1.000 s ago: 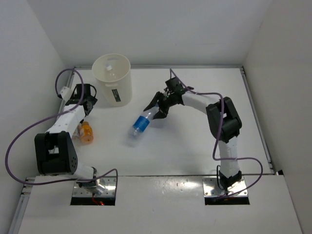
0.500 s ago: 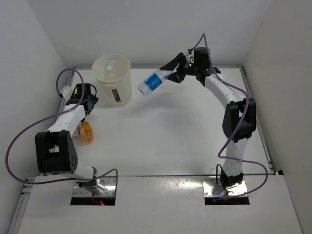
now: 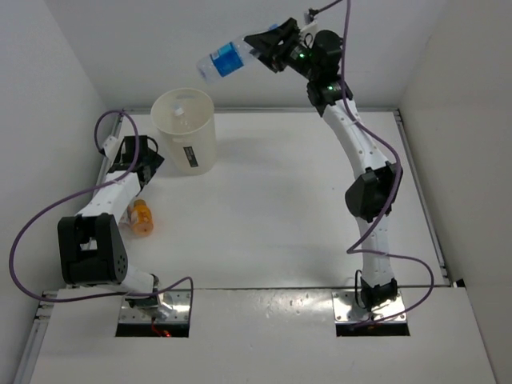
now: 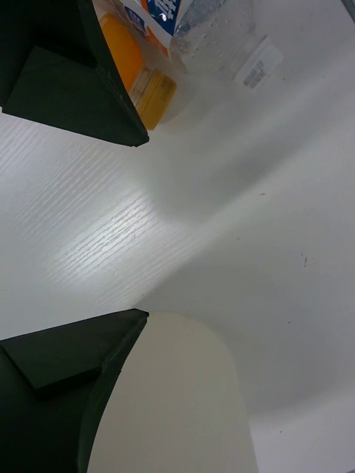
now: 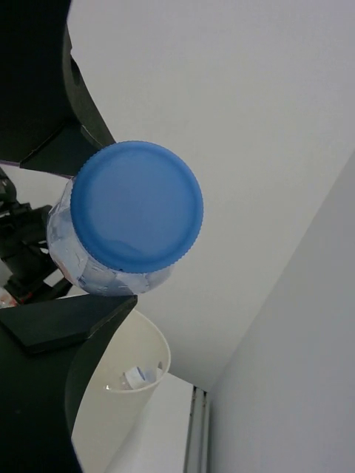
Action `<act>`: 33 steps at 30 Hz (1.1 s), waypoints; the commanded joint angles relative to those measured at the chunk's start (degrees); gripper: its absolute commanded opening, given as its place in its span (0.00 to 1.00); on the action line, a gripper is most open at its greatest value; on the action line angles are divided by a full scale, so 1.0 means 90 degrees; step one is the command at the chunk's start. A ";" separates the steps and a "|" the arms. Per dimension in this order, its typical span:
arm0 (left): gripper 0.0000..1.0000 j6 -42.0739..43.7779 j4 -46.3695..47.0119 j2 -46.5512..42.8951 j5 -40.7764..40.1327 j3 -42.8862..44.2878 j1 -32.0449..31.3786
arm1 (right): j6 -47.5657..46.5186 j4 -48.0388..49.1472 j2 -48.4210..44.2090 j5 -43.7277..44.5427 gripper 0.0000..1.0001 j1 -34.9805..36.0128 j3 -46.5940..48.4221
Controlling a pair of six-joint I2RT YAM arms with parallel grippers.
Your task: Put the plastic bottles in the bin
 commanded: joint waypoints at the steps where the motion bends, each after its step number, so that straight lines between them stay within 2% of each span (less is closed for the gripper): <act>1: 0.99 0.0216 0.0268 -0.0115 0.0102 0.0096 0.0011 | -0.0644 0.0039 0.0238 0.0857 0.00 0.0475 0.0310; 8: 0.99 0.0343 0.0268 -0.0115 0.0034 0.0096 0.0011 | -0.2968 -0.0197 0.0111 0.2633 0.00 0.1500 0.0623; 12: 0.99 0.0460 0.0327 -0.0174 0.0034 0.0096 0.0011 | -0.4538 -0.0538 0.0199 0.3202 0.00 0.1989 0.0799; 17: 0.99 0.0577 0.0395 -0.0174 -0.0025 0.0154 0.0011 | -0.5177 -0.1133 0.0422 0.3817 0.02 0.2477 0.0672; 22: 0.99 0.0802 0.0464 -0.0242 -0.0025 0.0154 0.0011 | -0.5656 -0.1017 0.0492 0.4023 0.24 0.2732 0.0681; 26: 0.99 0.0928 0.0464 -0.0242 -0.0084 0.0154 0.0011 | -0.5734 -0.0959 0.0492 0.4199 0.72 0.2790 0.0750; 27: 0.99 0.0929 0.0464 -0.0242 -0.0084 0.0154 0.0011 | -0.5734 -0.0958 0.0492 0.4199 0.95 0.2790 0.0750; 28: 0.99 0.0987 0.0464 -0.0300 -0.0084 0.0154 0.0011 | -0.5676 -0.0958 0.0492 0.4141 1.00 0.2790 0.0750; 33: 0.99 0.1046 0.0522 -0.0301 -0.0084 0.0339 0.0011 | -0.5675 -0.0890 0.0257 0.4198 1.00 0.2674 0.0750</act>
